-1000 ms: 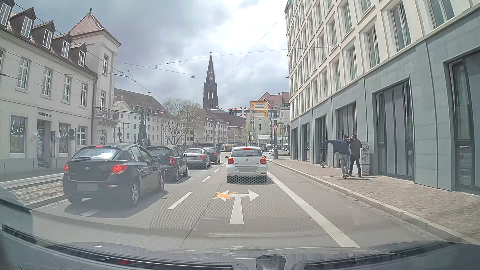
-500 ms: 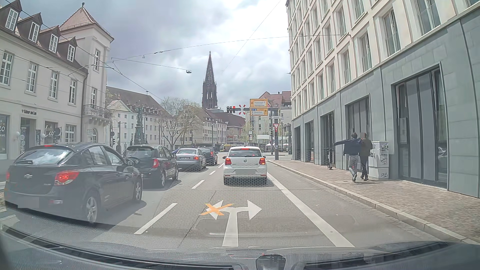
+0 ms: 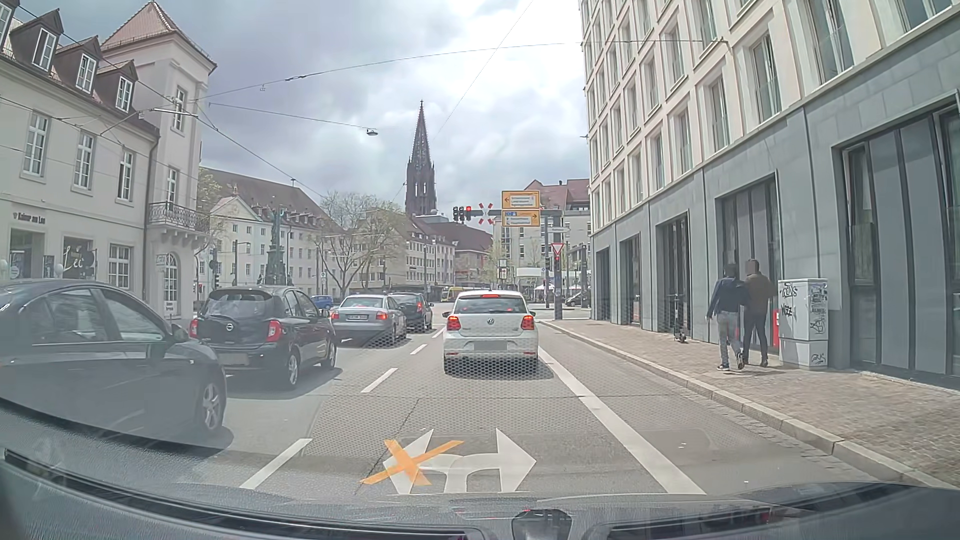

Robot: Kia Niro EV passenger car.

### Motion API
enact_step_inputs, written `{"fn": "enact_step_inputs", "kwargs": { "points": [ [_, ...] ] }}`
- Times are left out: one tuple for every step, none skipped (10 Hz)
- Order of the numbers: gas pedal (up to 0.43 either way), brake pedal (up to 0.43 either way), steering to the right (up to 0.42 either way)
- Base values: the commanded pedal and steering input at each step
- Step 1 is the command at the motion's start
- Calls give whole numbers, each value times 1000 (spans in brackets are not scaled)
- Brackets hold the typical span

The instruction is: Follow the waypoints while adhering to traffic rules and regulations

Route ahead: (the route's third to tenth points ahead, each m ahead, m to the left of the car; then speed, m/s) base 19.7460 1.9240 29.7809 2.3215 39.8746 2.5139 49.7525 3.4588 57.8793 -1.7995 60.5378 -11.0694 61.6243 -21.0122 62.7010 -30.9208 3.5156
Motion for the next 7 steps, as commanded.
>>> {"fn": "enact_step_inputs", "kwargs": {
  "points": [
    [0,220,-15],
    [0,226,-16],
    [0,232,-15],
    [0,232,-16],
    [0,238,-15],
    [0,238,-15],
    [0,238,-15]
  ]
}}
